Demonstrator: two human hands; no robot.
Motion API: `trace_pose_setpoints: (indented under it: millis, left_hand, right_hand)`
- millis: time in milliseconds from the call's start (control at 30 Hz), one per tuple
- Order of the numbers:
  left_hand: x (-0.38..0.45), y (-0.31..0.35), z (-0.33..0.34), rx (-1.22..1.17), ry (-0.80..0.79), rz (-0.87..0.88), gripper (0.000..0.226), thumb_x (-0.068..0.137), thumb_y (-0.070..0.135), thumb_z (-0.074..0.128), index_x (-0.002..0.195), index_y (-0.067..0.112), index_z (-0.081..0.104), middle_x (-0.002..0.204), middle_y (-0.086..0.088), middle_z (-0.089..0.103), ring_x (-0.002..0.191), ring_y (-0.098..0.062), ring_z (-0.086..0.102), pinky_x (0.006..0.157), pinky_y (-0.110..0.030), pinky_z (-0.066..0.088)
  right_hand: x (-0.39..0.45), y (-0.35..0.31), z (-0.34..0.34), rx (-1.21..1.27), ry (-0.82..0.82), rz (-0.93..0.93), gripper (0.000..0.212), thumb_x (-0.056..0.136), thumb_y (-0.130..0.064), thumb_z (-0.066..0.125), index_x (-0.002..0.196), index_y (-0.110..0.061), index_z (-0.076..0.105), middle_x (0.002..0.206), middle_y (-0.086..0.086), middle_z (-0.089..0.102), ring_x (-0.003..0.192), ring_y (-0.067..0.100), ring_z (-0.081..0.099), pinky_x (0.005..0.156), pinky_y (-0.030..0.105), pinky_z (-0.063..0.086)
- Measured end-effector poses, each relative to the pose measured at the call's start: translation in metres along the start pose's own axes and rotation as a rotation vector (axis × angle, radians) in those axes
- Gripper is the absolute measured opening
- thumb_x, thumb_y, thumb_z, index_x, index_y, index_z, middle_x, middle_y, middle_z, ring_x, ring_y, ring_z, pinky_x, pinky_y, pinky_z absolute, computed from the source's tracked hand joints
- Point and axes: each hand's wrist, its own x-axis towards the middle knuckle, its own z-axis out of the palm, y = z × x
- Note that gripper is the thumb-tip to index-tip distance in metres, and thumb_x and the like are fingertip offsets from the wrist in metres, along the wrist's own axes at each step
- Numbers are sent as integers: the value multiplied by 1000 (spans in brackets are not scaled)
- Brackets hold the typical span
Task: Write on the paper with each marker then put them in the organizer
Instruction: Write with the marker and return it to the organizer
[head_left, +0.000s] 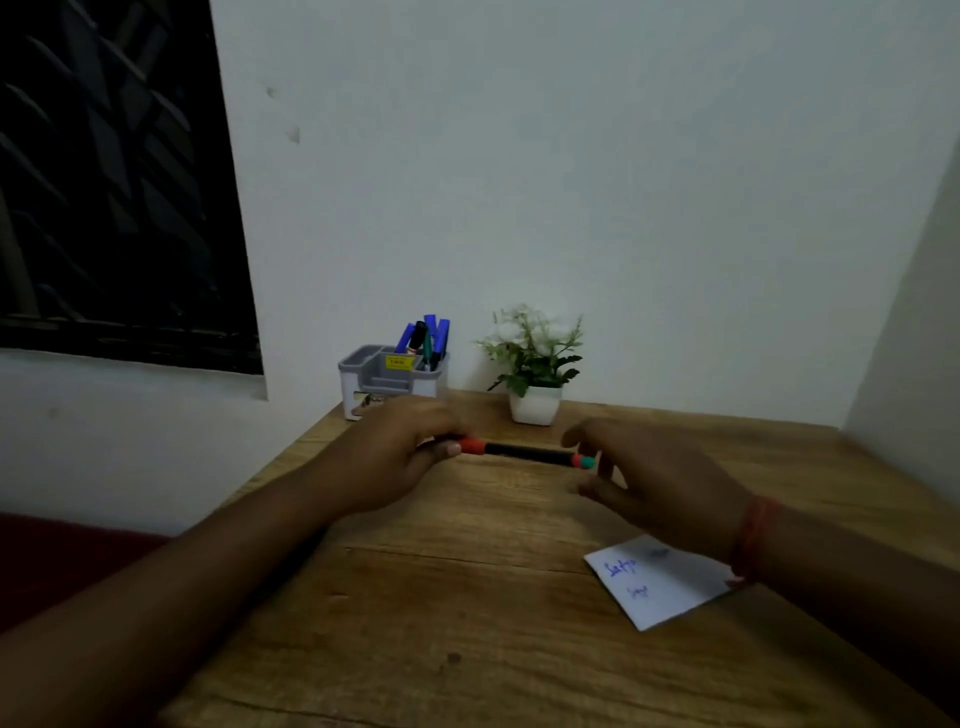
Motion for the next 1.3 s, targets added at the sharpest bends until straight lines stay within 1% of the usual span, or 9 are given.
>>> trace_pose_setpoints:
  millis: [200,367,500,600,700,833,1167,1233,1300]
  left_hand:
    - [51,59,28,-70,-33,77,20,97,25,56,115,26,65,101,12,62,90,-5,54,76,-30,48]
    - [86,96,60,-182,-69,132,15,100,23,51,108,18,63,83,19,49,79,8,48,66,-9,33]
    - [105,103,94,-231,-149,175,18,102,30,46,107,21,62,96,9,61,87,-5,55,72,-27,45]
    - [105,100,117,-219,-134,194,12,101,27,47,98,27,59,93,11,62,85,-2,55,73,-28,46]
    - [105,93,127,-213,-72,199,17,99,26,48,96,18,64,91,7,63,83,-6,54,72,-29,45]
    - [107,85,128,-212,-31,264,19,96,27,49,94,18,65,87,16,54,80,1,47,71,-13,35]
    - [109,84,137,-240,-61,300,25,92,28,44,94,20,68,87,22,54,81,3,47,75,-16,36]
    - [109,75,138,-201,-64,223,20,94,29,47,94,24,66,85,22,54,79,2,47,71,-24,38]
    - [110,60,139,-196,-70,87,13,95,30,50,91,27,62,81,19,58,75,0,50,66,-30,37]
  right_hand:
    - [-28,2,-16,464,49,104,29,93,-38,67,119,-41,55,99,-16,67,86,0,67,70,17,56]
    - [-51,18,-27,691,241,295,10,96,-23,65,104,-17,65,85,-3,72,71,7,73,64,26,62]
    - [-69,35,-19,764,302,372,8,93,-15,70,98,-11,67,85,2,74,72,11,74,64,21,59]
    - [-76,41,-6,812,327,412,3,91,-12,72,93,-12,70,81,4,75,70,11,74,64,18,57]
    - [-73,46,0,814,361,398,3,89,-6,73,91,-7,71,77,7,73,66,14,73,61,20,58]
    - [-70,46,2,758,375,349,3,87,-6,74,87,-8,73,71,3,73,61,15,72,59,28,61]
    - [-74,41,2,609,413,298,9,85,-5,75,80,-12,71,67,0,72,62,15,72,61,47,58]
    - [-79,40,-6,497,462,252,9,86,-10,75,79,-14,69,68,-4,70,64,14,71,59,44,57]
    - [-87,38,-20,422,545,226,11,86,-10,75,80,-15,68,68,-7,70,65,10,71,58,27,56]
